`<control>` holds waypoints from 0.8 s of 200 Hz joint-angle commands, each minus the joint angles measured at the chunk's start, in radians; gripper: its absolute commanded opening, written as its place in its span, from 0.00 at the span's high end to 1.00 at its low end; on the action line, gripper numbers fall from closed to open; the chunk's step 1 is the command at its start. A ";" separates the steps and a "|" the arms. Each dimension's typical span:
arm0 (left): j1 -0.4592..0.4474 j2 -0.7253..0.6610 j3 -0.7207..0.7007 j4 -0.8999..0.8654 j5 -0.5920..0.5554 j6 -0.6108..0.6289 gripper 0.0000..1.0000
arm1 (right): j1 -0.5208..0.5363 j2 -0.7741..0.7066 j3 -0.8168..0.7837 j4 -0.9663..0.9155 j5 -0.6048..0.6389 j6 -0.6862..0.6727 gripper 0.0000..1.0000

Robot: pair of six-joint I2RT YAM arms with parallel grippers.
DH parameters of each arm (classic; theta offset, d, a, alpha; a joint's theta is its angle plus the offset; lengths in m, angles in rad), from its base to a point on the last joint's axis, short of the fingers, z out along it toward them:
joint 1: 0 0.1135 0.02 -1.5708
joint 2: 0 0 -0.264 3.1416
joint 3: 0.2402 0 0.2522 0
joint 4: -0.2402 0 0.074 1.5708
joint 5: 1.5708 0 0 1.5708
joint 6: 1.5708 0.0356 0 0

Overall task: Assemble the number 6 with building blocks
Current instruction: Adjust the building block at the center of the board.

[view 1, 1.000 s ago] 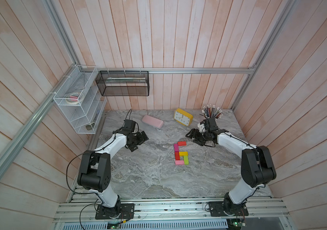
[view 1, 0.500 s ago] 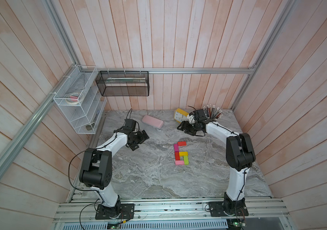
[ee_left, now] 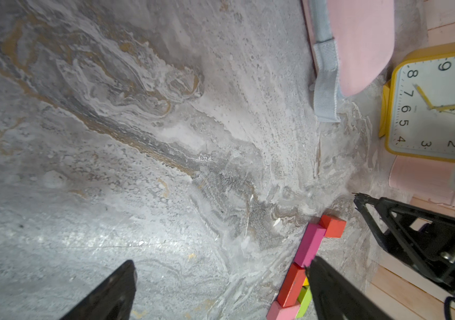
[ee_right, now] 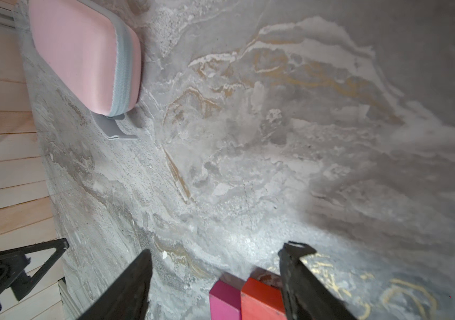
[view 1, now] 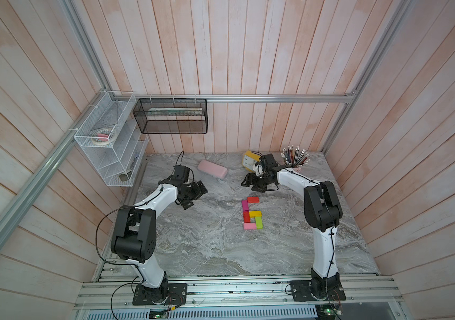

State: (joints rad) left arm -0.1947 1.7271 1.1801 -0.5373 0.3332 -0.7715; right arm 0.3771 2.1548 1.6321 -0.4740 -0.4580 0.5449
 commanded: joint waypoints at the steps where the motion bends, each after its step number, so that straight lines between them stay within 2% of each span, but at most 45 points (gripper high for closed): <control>1: 0.000 0.017 0.026 0.008 -0.002 0.002 0.02 | 0.000 0.018 -0.006 -0.037 -0.008 -0.011 0.27; 86: 0.001 0.025 0.030 0.005 -0.003 0.006 0.02 | 0.022 -0.022 -0.115 -0.025 -0.049 -0.008 0.27; 160: 0.000 0.016 0.021 0.003 -0.005 0.013 0.02 | 0.031 -0.036 -0.137 0.010 -0.053 -0.005 0.27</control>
State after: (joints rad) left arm -0.1947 1.7374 1.1854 -0.5346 0.3328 -0.7712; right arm 0.3923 2.1315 1.5200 -0.4313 -0.4934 0.5446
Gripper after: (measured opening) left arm 0.981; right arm 0.731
